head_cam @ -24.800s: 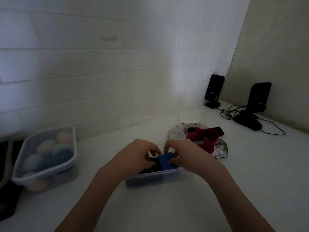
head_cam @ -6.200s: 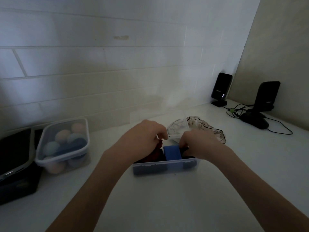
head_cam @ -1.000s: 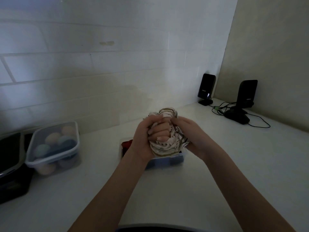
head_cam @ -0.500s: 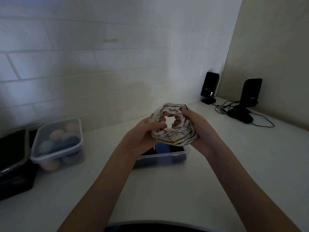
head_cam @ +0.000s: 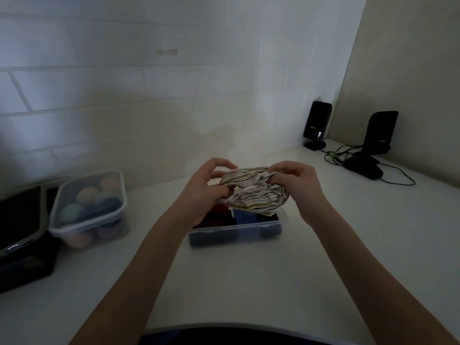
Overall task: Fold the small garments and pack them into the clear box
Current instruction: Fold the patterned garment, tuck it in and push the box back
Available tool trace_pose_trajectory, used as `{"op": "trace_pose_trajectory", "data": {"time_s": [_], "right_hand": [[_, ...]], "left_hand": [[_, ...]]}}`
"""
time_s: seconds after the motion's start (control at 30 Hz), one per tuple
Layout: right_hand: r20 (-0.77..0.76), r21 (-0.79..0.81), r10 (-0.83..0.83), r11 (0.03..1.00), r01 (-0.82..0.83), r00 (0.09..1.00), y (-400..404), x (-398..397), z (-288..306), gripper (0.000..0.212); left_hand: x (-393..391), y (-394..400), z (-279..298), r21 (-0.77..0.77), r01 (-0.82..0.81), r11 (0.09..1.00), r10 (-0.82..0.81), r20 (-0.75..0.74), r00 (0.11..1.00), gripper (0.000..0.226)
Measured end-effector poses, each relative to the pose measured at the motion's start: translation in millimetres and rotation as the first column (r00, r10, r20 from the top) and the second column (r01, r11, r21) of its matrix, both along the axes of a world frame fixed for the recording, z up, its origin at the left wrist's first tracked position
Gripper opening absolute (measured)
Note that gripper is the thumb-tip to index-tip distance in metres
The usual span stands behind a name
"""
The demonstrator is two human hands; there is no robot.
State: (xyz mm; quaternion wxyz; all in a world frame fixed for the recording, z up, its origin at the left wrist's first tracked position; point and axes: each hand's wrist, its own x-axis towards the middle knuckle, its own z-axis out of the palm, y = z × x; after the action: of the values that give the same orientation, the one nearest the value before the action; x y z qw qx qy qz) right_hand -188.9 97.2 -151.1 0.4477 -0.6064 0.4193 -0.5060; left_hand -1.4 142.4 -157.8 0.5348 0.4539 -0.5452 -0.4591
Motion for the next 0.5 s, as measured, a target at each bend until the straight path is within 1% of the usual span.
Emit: {"op": "trace_pose_trajectory", "data": {"time_s": [0.07,0.1,0.17,0.23,0.3,0.37,0.43,0.5], "right_hand": [[-0.176,-0.050,-0.018,0.999,0.009,0.984,-2.0,-2.0,-2.7,0.023],[-0.293,-0.081,-0.030,0.997,0.006,0.956,-4.4,-3.5,-5.0,0.022],[-0.542,-0.127,-0.053,0.992,-0.019,0.839,-11.0,-7.5,-10.4,0.015],[-0.727,-0.125,-0.034,0.989,-0.084,0.686,-13.1,-10.9,-12.1,0.010],[-0.821,-0.120,-0.025,0.984,-0.129,0.571,-11.1,-13.0,-10.2,0.011],[-0.881,-0.111,-0.018,0.979,-0.169,0.472,-8.7,-14.0,-8.0,0.025],[-0.937,-0.109,-0.025,0.968,-0.225,0.348,-6.1,-12.8,-4.6,0.040],[-0.972,-0.115,-0.053,0.957,-0.265,0.229,-5.4,-12.8,0.0,0.050]], "left_hand": [[1.5,-0.1,-2.9,-0.038,-0.042,0.998,0.047,0.164,0.985,0.050],[2.6,-0.5,-4.8,-0.068,-0.055,0.996,0.071,0.250,0.966,0.052],[2.7,-0.6,-8.0,-0.145,-0.048,0.988,0.110,0.457,0.883,0.048],[0.5,0.2,-9.8,-0.166,0.002,0.986,0.107,0.644,0.757,0.041],[-1.8,0.5,-10.7,-0.156,0.059,0.986,0.083,0.766,0.638,0.043],[-3.7,0.5,-10.5,-0.147,0.116,0.982,0.062,0.840,0.539,0.048],[-5.8,-0.1,-8.5,-0.110,0.146,0.983,0.029,0.882,0.470,0.049],[-7.0,-1.9,-5.7,-0.072,0.149,0.986,0.006,0.916,0.402,0.051]]}}
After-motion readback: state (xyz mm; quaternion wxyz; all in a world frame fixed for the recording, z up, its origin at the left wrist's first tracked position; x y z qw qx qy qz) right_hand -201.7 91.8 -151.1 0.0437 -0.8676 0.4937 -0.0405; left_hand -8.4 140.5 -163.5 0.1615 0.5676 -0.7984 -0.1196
